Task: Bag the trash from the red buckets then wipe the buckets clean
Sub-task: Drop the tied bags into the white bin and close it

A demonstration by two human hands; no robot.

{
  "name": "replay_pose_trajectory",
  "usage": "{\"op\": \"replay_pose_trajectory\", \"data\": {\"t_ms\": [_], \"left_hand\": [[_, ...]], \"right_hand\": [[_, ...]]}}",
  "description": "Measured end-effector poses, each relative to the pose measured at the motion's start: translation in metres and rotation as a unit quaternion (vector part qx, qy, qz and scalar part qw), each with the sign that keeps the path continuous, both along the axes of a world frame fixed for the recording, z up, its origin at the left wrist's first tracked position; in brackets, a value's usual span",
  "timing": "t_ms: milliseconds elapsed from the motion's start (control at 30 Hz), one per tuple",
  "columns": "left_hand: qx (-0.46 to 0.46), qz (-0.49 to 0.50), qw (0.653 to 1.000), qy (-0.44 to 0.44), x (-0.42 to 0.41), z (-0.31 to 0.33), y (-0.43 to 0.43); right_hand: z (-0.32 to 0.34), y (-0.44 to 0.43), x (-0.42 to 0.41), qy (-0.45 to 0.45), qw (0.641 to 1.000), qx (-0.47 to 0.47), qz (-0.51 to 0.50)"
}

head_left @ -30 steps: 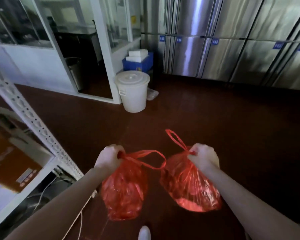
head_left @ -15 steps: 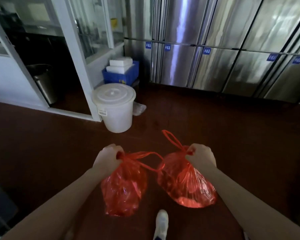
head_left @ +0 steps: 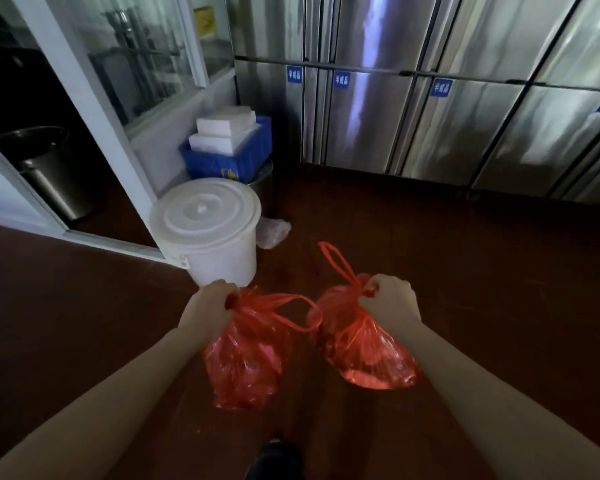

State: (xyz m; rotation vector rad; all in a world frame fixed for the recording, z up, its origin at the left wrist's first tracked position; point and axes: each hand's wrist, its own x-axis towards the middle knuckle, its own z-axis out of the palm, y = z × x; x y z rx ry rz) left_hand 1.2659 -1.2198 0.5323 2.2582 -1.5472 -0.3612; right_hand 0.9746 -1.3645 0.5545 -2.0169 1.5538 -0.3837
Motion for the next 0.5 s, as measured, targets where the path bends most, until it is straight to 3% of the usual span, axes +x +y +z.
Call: {"op": "replay_pose_trajectory", "data": {"t_ms": [200,500], "left_hand": [[0.004,-0.026,1.000,0.002,0.061,-0.046,-0.148],[0.087,-0.046,0.994,0.038,0.143,-0.114,-0.326]], "right_hand": [[-0.031,-0.143,0.067,0.017,1.000,0.015,-0.003],[-0.094,-0.309,0.167,0.060,0.993,0.094,-0.039]]}}
